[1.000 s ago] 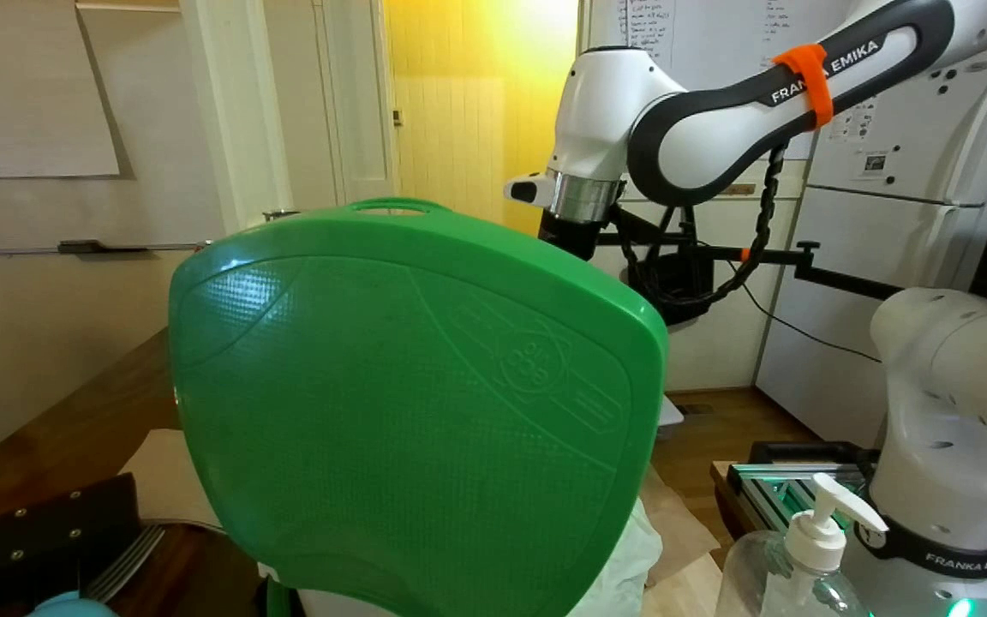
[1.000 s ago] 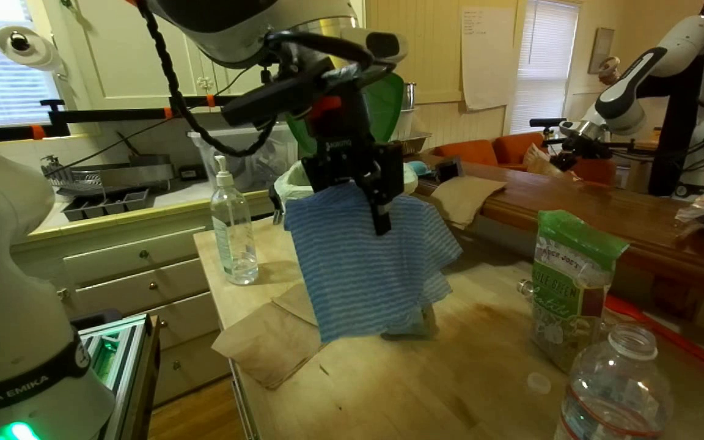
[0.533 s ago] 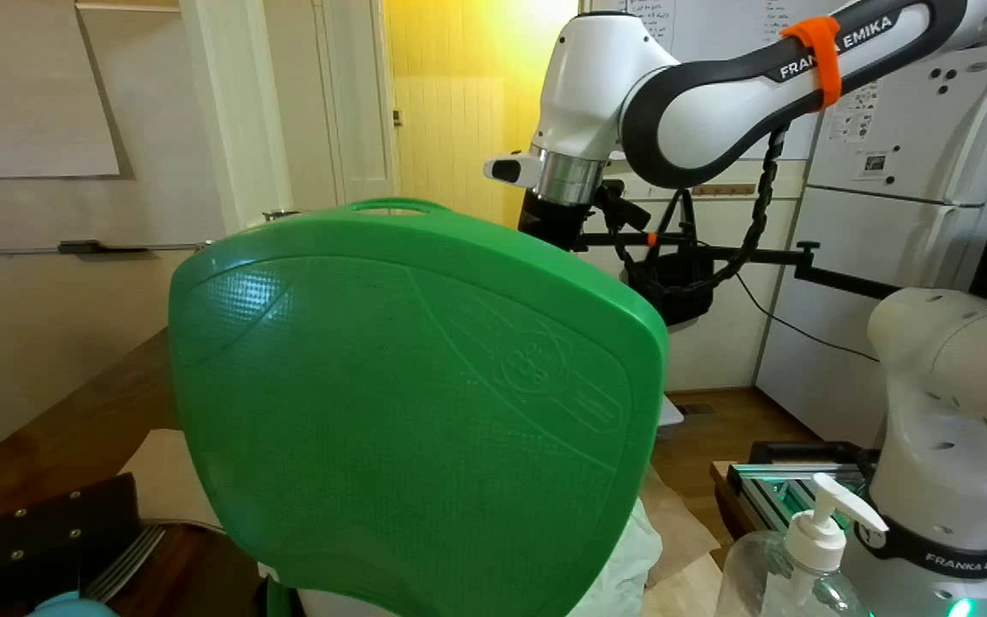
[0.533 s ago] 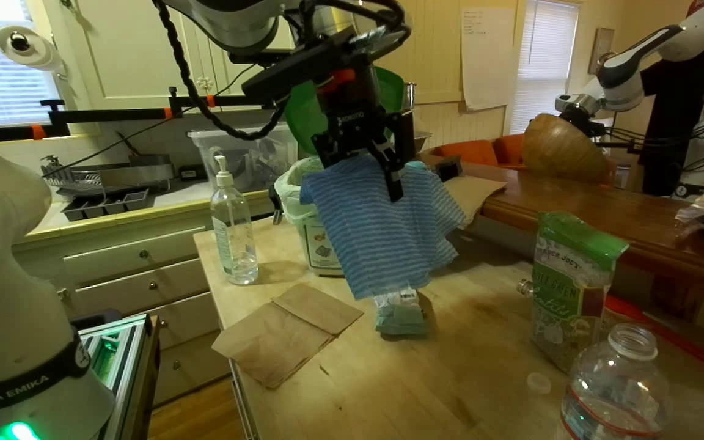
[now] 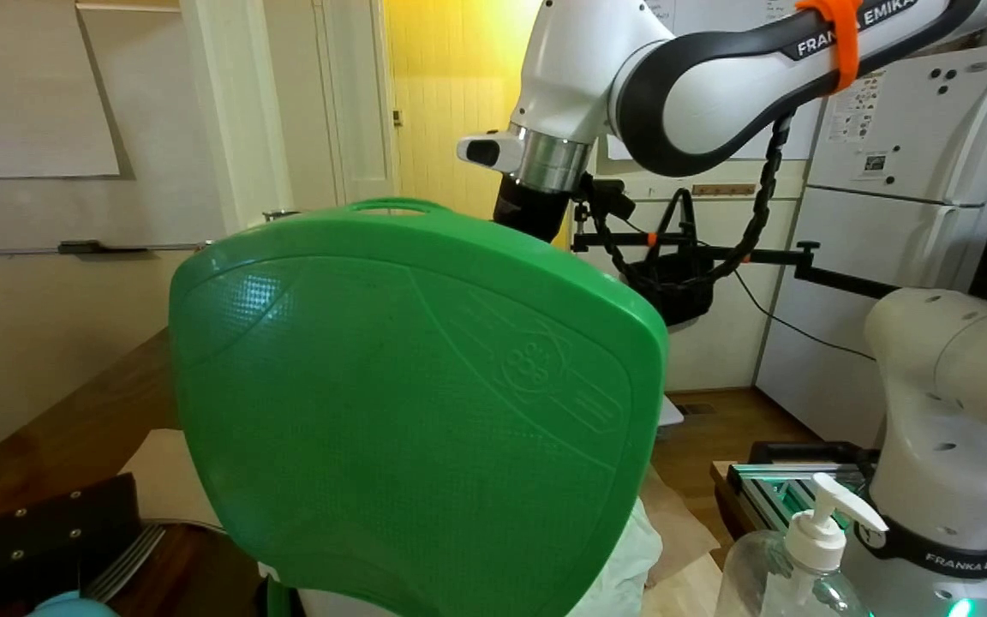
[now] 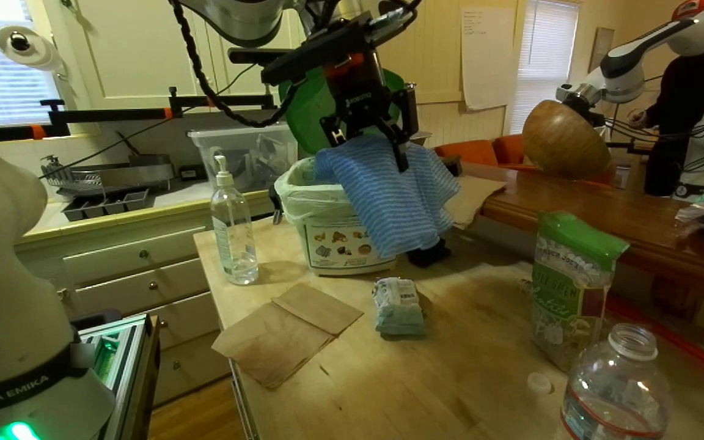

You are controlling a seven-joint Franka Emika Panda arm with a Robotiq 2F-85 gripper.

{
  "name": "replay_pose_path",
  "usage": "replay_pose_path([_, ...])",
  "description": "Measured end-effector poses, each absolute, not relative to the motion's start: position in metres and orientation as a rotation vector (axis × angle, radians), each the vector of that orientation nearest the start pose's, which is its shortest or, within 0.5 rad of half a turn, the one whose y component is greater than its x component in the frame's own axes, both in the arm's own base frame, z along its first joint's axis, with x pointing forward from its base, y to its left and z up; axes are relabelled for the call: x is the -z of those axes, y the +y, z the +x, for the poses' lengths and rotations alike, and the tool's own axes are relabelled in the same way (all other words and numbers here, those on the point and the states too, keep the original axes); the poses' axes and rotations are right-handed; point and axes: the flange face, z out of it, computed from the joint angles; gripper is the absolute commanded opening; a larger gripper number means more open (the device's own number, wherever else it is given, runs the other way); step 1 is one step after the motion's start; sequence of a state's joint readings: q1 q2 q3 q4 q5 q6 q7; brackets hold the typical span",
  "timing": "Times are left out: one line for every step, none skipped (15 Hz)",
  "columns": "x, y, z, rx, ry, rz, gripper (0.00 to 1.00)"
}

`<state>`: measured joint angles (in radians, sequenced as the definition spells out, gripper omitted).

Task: Put the blue cloth and white box in the bin at the same time

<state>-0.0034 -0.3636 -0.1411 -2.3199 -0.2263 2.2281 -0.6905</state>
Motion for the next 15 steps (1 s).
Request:
replay_pose_path([-0.512, -0.073, 0.462, 0.328, -1.117, -3.182, 0.63])
replay_pose_path([-0.514, -0.068, 0.464, 0.336, -1.137, -3.177, 0.63])
replay_pose_path([-0.517, -0.063, 0.466, 0.344, -1.156, -3.173, 0.63])
replay_pose_path([-0.52, -0.059, 0.467, 0.354, -1.174, -3.169, 0.64])
replay_pose_path([-0.523, -0.054, 0.468, 0.365, -1.192, -3.166, 0.63])
replay_pose_path([-0.527, -0.05, 0.47, 0.374, -1.212, -3.162, 0.65])
replay_pose_path([-0.53, -0.046, 0.471, 0.384, -1.233, -3.156, 0.63])
replay_pose_path([-0.532, -0.041, 0.472, 0.392, -1.254, -3.15, 0.63])
replay_pose_path([-0.535, -0.037, 0.473, 0.401, -1.274, -3.144, 0.63])
replay_pose_path([-0.538, -0.032, 0.474, 0.409, -1.296, -3.137, 0.63])
replay_pose_path([-0.54, -0.027, 0.475, 0.416, -1.323, -3.128, 0.63])
replay_pose_path([-0.541, -0.022, 0.475, 0.422, -1.348, -3.117, 0.63])
replay_pose_path([-0.543, -0.016, 0.476, 0.429, -1.372, -3.106, 0.63])
replay_pose_path([-0.544, -0.01, 0.476, 0.434, -1.397, -3.093, 0.63])
replay_pose_path([-0.545, -0.004, 0.476, 0.439, -1.423, -3.08, 0.63])
